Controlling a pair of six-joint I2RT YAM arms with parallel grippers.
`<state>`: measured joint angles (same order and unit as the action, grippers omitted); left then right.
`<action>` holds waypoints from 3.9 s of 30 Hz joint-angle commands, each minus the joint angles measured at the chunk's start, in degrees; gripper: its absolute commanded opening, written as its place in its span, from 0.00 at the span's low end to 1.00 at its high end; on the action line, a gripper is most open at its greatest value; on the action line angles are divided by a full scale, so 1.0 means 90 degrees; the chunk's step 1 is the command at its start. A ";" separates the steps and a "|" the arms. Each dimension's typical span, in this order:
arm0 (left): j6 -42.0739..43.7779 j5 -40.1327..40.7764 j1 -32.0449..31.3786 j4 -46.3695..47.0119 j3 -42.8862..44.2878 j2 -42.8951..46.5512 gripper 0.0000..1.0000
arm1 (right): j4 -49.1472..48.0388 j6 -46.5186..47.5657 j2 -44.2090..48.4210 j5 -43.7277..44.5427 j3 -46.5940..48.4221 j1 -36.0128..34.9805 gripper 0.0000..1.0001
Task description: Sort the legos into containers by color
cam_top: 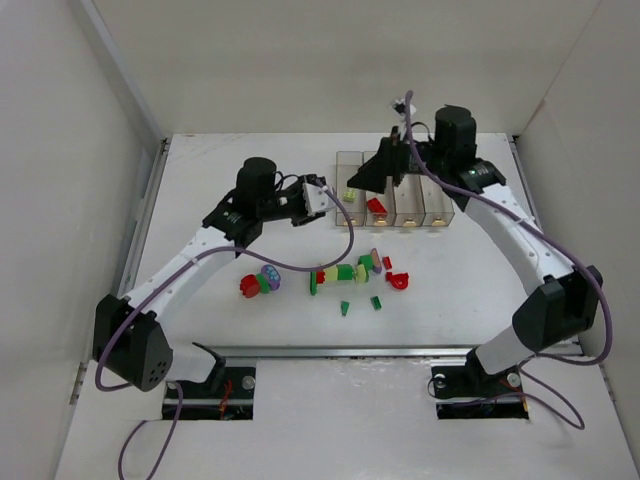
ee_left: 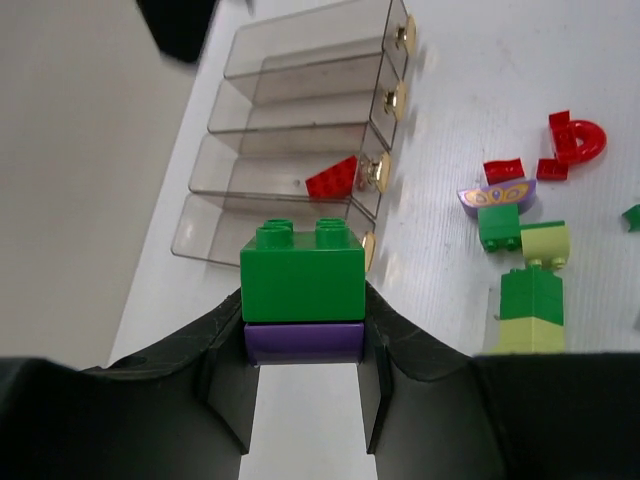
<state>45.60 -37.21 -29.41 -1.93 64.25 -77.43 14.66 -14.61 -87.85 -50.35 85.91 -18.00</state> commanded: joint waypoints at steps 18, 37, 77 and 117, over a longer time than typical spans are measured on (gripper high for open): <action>-0.0418 -0.0193 -0.0189 0.0859 -0.0137 0.0371 0.00 | -0.0603 -0.0662 -0.0707 -0.0978 0.0279 -0.0774 0.76; -0.0673 0.0082 -0.0189 0.0986 0.0000 0.0244 0.00 | -0.0603 -0.0906 -0.1117 -0.0959 0.0484 -0.1027 0.26; -0.1337 0.0376 -0.0248 0.0440 -0.0020 0.0009 0.00 | 0.1809 0.1008 -0.2271 0.3613 0.1197 0.1365 0.88; -0.0848 -0.3668 0.0240 -0.0303 0.0820 -0.0352 0.00 | -0.0691 0.4788 0.1021 0.0955 -0.1645 -0.1633 0.39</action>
<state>37.60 -67.00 -26.87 -4.40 69.95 -81.76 11.99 28.29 -78.43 -42.04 67.81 -32.10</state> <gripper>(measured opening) 0.333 0.423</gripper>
